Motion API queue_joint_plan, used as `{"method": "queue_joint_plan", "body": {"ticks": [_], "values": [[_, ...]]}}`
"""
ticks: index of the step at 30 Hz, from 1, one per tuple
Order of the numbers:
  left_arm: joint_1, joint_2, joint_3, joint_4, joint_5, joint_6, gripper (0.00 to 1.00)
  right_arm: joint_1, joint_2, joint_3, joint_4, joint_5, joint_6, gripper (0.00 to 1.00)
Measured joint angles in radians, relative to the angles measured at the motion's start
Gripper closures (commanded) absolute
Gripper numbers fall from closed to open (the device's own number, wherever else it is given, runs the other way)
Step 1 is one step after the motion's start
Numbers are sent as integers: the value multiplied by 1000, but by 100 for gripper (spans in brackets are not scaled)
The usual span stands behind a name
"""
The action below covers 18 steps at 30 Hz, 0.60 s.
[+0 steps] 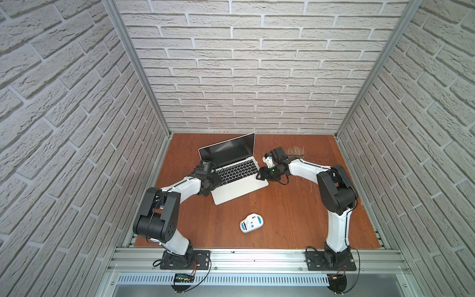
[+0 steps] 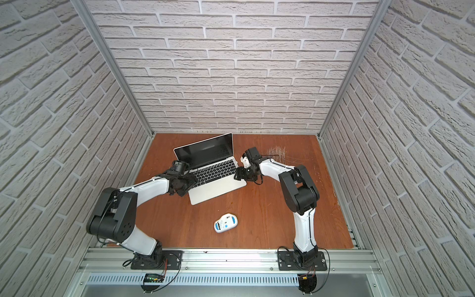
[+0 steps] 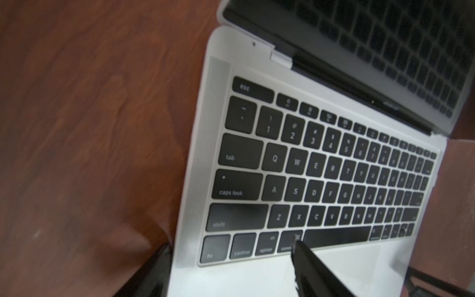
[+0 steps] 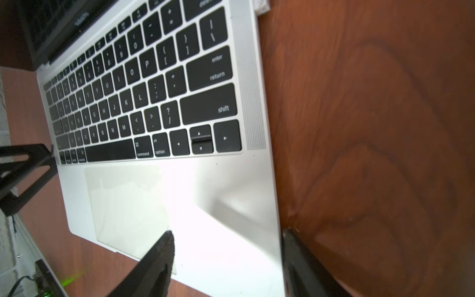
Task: Remove the wireless mouse receiver from the laptop
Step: Adjust the laptop at the center of the board.
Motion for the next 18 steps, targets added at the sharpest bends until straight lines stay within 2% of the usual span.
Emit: {"method": "queue_joint_plan", "body": {"ticks": [10, 15, 18], "values": [[-10, 68, 55, 58, -48, 85, 25, 136, -177, -221, 13, 126, 84, 33], [-27, 81, 58, 91, -70, 108, 24, 193, -261, -298, -10, 139, 108, 33], [-37, 81, 57, 94, -80, 116, 17, 204, -300, -311, -10, 131, 97, 30]]}}
